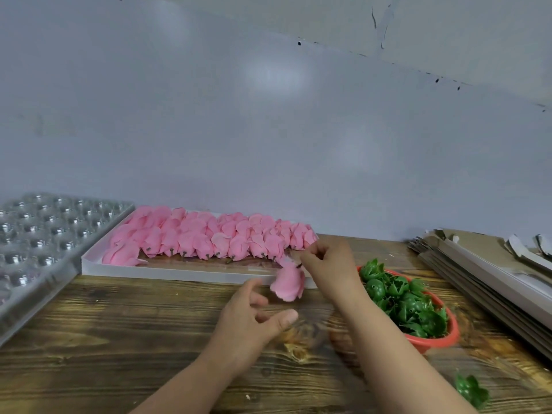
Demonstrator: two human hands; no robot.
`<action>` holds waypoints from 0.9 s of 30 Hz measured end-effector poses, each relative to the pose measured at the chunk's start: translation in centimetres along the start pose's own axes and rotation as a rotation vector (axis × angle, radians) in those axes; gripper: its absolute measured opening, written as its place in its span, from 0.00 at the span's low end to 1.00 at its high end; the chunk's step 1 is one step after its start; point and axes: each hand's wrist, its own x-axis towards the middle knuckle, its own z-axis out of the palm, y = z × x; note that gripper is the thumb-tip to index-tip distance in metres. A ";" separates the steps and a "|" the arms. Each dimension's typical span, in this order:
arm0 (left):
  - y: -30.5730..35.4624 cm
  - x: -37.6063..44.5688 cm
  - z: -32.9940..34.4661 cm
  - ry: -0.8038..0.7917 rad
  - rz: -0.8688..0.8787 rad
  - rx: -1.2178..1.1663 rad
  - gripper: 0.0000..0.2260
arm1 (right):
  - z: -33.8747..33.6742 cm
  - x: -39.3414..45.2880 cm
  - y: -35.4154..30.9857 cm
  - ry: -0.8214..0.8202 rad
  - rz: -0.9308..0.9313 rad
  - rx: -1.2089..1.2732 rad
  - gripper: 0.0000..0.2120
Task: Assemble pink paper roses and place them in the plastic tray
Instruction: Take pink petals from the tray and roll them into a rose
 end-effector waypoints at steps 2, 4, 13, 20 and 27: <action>0.0 0.0 0.0 -0.081 -0.001 -0.050 0.54 | -0.1 -1.2 -0.2 -0.055 -0.008 0.049 0.18; -0.1 0.0 -0.1 -0.161 -0.027 -0.133 0.63 | -0.1 -2.1 -0.2 -0.096 -0.016 0.131 0.12; 0.5 -0.6 0.4 -0.329 -0.098 -0.294 0.27 | -0.4 -3.9 -0.4 -0.146 -0.057 0.229 0.04; 0.9 -0.7 0.5 -0.336 -0.153 -0.248 0.11 | -1.1 -4.0 -0.1 -0.180 0.007 0.251 0.09; 1.0 -0.8 0.4 -0.333 -0.161 -0.241 0.09 | -1.3 -4.2 -0.5 -0.283 0.004 0.229 0.11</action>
